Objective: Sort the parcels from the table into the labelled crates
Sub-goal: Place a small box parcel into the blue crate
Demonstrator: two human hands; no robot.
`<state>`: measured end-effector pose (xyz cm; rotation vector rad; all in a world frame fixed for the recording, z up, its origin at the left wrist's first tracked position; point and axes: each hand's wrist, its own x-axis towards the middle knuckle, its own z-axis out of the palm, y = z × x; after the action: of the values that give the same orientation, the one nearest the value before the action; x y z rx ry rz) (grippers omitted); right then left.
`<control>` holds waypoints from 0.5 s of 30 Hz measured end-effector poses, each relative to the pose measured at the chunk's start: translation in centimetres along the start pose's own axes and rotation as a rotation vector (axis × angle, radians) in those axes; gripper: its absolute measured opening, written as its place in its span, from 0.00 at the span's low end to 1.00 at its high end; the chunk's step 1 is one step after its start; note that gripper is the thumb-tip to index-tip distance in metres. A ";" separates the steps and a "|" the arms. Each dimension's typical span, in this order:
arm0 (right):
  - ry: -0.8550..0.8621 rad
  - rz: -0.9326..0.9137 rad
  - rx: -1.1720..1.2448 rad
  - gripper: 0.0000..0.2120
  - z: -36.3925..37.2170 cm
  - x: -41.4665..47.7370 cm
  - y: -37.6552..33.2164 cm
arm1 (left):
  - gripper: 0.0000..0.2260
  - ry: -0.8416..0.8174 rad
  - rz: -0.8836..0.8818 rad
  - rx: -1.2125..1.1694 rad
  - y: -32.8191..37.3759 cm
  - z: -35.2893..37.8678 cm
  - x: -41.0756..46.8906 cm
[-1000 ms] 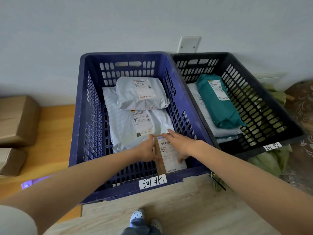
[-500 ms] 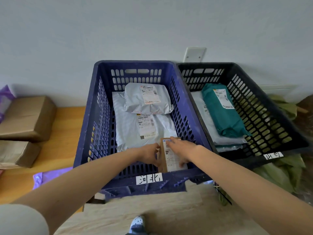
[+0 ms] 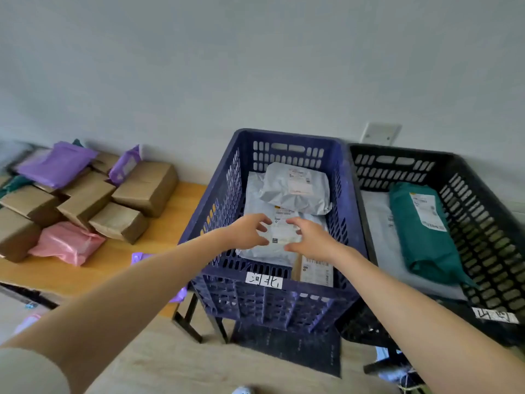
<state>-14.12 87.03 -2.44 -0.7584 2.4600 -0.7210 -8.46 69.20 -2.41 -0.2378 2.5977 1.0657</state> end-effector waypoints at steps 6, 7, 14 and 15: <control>0.099 -0.137 0.173 0.27 0.3 1.3 -4.3 | 0.20 0.321 0.003 -0.100 -0.1 -4.1 -4.6; 0.112 -0.164 0.187 0.25 0.4 1.4 -5.1 | 0.19 0.370 0.000 -0.126 -0.2 -4.7 -5.4; 0.136 -0.287 0.300 0.21 2.5 2.6 -11.6 | 0.19 0.614 -0.050 -0.260 -2.4 -9.3 -11.2; 0.140 -0.297 0.310 0.21 3.0 2.9 -12.6 | 0.20 0.633 -0.053 -0.254 -3.0 -9.8 -12.0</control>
<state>-9.90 75.28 2.09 -0.9871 2.2971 -1.2712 1.27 60.48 6.45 -0.8178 2.9481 1.4935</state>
